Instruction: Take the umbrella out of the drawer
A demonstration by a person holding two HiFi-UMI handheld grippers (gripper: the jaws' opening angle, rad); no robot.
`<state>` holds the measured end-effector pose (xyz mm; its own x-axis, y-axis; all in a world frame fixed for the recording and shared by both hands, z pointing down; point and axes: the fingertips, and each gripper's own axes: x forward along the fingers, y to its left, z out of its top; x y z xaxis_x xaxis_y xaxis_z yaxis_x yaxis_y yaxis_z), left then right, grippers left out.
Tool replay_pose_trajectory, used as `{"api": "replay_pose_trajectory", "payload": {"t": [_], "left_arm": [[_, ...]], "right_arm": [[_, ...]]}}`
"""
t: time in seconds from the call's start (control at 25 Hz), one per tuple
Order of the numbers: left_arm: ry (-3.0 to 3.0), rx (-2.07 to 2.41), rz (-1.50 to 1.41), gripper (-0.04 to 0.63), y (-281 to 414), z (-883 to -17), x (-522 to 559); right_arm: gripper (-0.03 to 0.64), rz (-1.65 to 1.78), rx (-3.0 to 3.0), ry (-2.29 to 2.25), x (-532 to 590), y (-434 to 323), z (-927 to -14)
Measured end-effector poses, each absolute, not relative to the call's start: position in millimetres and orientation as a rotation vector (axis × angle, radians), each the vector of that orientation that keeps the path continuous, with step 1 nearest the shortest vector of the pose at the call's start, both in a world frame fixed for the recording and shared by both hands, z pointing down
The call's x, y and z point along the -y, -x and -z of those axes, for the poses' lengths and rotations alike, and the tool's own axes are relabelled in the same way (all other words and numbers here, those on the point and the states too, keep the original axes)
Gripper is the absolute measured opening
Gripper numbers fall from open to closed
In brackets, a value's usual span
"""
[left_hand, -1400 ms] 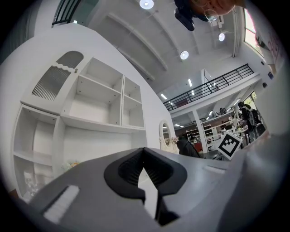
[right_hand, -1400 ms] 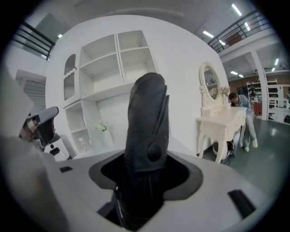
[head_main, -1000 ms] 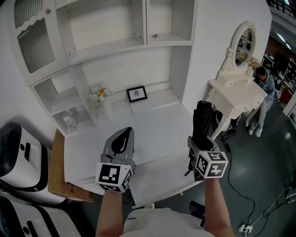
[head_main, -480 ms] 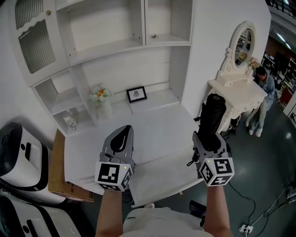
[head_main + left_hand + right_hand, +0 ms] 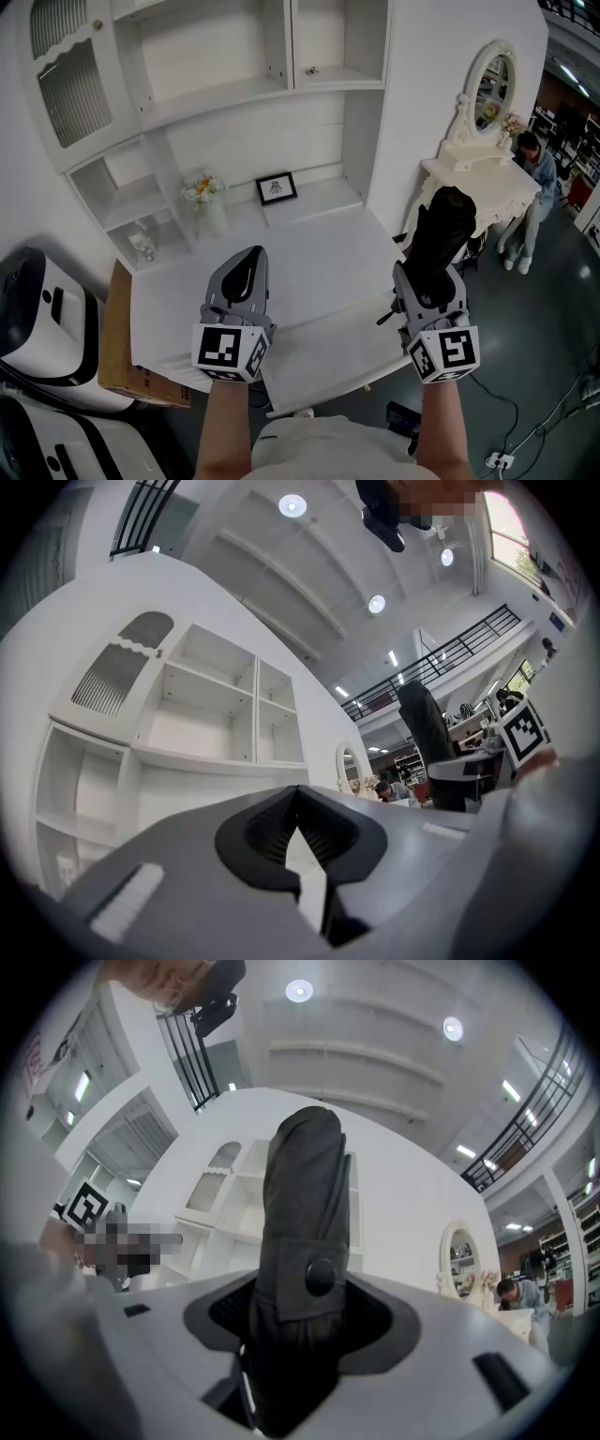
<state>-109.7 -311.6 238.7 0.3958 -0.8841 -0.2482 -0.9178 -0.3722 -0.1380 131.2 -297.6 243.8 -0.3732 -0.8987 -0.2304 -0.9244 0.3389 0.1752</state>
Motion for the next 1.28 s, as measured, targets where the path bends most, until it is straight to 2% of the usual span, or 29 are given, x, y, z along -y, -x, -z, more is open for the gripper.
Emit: {"api": "replay_pose_trajectory", "payload": {"t": [0.48,1.28], "left_arm": [[2.360,-1.586,-0.225,0.011,121.4,-222.7,312.4],[2.321,-1.558,-0.258,0.009,127.9,-201.0,310.5]], "right_arm": [[0.250,-0.574,-2.490,1.705,290.1,-124.2,-217.4],[0.250,-0.595,-2.474,1.718,295.1,-118.7,-206.8]]}}
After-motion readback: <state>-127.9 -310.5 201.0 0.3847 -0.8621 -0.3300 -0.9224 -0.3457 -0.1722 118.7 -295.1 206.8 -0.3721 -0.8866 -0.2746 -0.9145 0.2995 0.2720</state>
